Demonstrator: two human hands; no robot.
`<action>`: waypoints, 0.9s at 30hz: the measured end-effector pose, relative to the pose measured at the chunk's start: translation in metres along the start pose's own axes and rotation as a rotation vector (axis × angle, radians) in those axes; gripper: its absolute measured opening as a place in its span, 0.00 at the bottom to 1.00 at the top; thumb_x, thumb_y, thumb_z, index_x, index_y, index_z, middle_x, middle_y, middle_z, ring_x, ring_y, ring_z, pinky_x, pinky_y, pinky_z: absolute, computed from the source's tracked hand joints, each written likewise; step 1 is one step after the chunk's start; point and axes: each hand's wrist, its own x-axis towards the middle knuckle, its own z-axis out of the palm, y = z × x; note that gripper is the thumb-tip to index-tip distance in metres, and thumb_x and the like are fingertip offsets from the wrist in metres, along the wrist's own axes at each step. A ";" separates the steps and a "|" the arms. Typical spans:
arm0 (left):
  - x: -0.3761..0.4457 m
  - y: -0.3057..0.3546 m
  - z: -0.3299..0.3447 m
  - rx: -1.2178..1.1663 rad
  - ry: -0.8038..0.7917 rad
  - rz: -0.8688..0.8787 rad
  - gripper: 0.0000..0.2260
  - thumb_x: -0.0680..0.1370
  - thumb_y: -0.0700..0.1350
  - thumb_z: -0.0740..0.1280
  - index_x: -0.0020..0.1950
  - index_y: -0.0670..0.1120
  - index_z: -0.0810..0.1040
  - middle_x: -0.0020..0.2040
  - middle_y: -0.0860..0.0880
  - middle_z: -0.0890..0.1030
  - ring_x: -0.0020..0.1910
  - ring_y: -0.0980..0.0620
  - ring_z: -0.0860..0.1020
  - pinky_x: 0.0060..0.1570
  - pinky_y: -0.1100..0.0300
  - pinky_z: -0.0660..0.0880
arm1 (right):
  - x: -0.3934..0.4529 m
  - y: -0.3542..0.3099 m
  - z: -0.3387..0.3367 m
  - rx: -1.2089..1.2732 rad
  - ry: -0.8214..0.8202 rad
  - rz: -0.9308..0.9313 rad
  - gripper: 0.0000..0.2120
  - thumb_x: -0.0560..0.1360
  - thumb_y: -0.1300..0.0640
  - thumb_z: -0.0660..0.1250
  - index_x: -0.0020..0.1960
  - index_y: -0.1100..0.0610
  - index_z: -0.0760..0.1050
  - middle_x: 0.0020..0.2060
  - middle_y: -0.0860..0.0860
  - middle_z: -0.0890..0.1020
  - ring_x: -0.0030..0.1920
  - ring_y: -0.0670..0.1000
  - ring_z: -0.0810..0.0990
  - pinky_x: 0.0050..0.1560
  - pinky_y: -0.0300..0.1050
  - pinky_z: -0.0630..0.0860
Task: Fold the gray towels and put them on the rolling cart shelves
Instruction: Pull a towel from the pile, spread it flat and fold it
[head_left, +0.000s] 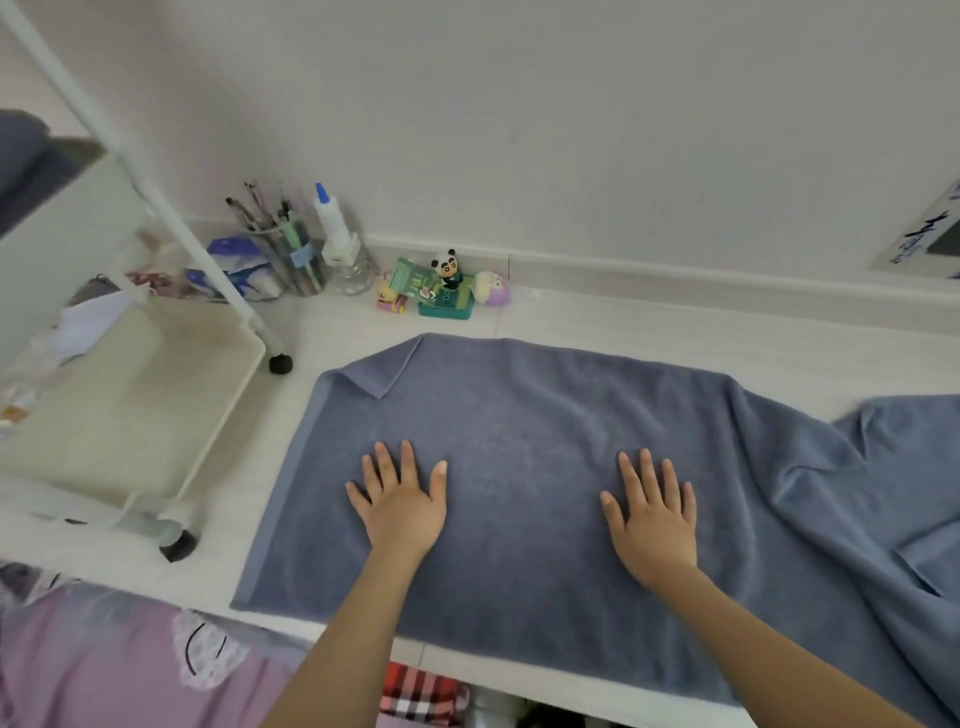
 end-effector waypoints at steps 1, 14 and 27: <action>-0.001 0.001 -0.001 -0.013 0.024 -0.010 0.31 0.79 0.64 0.41 0.78 0.51 0.44 0.78 0.44 0.42 0.77 0.44 0.41 0.72 0.42 0.37 | -0.001 -0.007 0.001 0.003 0.003 -0.019 0.35 0.73 0.34 0.31 0.77 0.47 0.39 0.77 0.48 0.40 0.76 0.54 0.37 0.74 0.53 0.34; 0.086 0.004 -0.049 -0.551 0.171 0.013 0.25 0.82 0.56 0.51 0.78 0.54 0.50 0.78 0.46 0.46 0.76 0.45 0.51 0.73 0.44 0.50 | 0.024 -0.073 0.013 -0.029 0.150 -0.147 0.31 0.79 0.39 0.37 0.74 0.53 0.62 0.71 0.55 0.67 0.72 0.57 0.63 0.72 0.52 0.43; 0.055 0.026 -0.013 -0.180 0.122 0.329 0.28 0.80 0.61 0.40 0.78 0.52 0.41 0.77 0.45 0.37 0.76 0.48 0.37 0.73 0.48 0.34 | 0.027 -0.073 0.021 -0.069 0.158 -0.124 0.29 0.79 0.40 0.40 0.74 0.51 0.60 0.72 0.54 0.67 0.73 0.57 0.61 0.72 0.55 0.46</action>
